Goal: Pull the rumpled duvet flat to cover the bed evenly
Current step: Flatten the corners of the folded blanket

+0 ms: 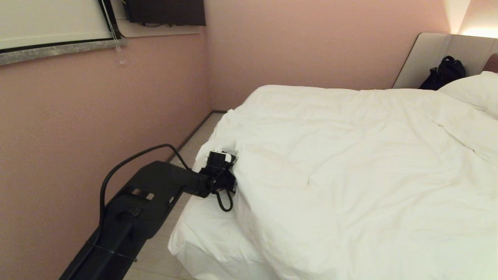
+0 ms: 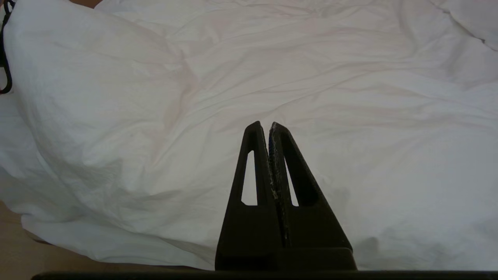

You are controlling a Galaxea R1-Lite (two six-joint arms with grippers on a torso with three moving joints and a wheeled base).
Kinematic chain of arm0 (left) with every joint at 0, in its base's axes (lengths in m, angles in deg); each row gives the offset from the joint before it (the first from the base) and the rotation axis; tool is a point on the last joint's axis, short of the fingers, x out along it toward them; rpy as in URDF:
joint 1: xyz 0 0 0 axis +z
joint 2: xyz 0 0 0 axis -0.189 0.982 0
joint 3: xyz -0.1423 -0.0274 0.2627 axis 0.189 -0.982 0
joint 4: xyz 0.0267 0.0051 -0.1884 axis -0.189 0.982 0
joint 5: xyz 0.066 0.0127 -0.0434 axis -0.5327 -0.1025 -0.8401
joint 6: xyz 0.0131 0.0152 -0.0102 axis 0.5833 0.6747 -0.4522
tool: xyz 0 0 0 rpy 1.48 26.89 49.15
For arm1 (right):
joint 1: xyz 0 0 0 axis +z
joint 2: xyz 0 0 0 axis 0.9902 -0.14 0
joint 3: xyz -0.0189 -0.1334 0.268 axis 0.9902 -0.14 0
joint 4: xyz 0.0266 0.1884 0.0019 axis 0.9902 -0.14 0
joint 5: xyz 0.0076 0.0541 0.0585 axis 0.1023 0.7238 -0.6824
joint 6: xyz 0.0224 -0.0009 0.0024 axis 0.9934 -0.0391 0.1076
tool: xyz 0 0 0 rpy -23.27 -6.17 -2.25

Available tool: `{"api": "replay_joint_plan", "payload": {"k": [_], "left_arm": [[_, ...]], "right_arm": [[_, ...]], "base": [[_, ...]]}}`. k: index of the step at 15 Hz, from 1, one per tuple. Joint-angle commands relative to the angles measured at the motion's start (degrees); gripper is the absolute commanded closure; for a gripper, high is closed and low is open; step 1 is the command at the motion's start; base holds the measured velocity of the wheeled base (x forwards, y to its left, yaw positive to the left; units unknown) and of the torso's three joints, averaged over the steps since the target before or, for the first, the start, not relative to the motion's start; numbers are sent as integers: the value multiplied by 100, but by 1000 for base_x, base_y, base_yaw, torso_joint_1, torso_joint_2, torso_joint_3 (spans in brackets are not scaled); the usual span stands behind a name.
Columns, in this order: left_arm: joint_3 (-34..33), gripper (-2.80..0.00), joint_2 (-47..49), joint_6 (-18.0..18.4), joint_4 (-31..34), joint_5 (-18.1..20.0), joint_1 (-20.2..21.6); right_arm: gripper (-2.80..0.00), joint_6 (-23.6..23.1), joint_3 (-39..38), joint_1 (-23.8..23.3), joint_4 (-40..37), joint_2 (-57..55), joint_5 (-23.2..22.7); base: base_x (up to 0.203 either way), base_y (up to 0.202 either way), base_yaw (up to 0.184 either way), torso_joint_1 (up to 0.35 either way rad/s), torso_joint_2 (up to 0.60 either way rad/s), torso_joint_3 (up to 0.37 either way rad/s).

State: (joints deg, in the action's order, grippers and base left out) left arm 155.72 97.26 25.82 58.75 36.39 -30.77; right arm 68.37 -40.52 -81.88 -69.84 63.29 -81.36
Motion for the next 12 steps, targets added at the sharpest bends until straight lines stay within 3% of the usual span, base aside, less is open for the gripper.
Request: {"api": "replay_joint_plan", "payload": {"k": [1, 12], "left_arm": [[2, 0, 17, 5, -33, 4, 1], [-91, 0, -523, -214, -42, -2, 96]], "right_arm": [[0, -2, 0, 1, -1, 2, -1], [0, -2, 0, 1, -1, 1, -1]], "base": [[0, 0, 0, 0, 0, 0], [0, 0, 0, 0, 0, 0]]}}
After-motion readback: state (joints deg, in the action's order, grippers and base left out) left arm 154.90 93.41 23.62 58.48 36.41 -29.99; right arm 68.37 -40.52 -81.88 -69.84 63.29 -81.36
